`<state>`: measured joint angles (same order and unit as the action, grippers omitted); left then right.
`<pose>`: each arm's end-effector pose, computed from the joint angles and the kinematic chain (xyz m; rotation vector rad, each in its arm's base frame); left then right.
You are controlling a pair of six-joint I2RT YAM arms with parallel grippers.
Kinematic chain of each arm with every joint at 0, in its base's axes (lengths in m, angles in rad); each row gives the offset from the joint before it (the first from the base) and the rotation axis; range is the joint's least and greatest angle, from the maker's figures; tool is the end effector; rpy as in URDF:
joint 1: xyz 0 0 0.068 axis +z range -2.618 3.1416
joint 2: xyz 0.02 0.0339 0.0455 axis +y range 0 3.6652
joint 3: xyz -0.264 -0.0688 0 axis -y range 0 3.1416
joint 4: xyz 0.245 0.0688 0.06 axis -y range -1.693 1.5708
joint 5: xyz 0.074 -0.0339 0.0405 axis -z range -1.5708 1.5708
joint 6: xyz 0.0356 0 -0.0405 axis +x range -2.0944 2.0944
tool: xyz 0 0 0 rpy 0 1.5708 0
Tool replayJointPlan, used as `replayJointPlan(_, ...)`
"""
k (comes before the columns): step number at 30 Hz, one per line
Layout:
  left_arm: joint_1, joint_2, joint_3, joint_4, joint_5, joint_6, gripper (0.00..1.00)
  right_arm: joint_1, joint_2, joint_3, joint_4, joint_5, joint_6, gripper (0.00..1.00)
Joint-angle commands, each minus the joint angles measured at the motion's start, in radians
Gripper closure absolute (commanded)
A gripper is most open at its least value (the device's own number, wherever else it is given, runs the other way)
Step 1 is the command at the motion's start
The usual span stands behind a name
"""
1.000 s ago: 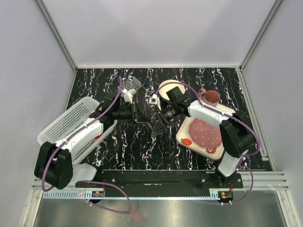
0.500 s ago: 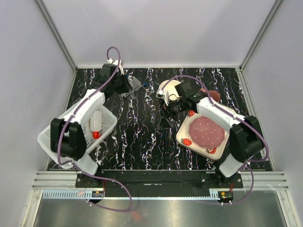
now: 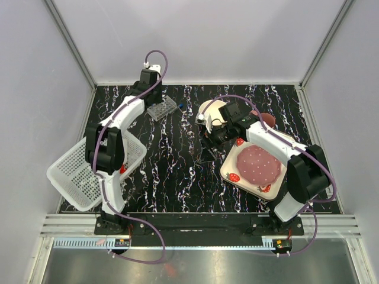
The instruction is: Organize the chemistry lab equipment
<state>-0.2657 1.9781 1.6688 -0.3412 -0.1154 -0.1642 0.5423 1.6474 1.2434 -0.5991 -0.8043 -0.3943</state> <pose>0.4481 -0.1177 0.2723 0.0491 2.2179 -0.1093 0.2798 0.1985 0.2524 -1.3667 2.0335 1.0838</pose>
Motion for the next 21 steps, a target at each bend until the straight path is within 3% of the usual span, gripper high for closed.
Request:
replayJointPlan(1, 0.008, 0.048, 0.091, 0.047, -0.055, 0.055, 0.94, 0.005, -0.017, 0.042, -0.01, -0.012, -0.02, 0.06)
replayJointPlan(21, 0.042, 0.179, 0.172, 0.028, -0.04, 0.063, 0.93, 0.002, 0.014, 0.054, -0.028, -0.026, -0.031, 0.06)
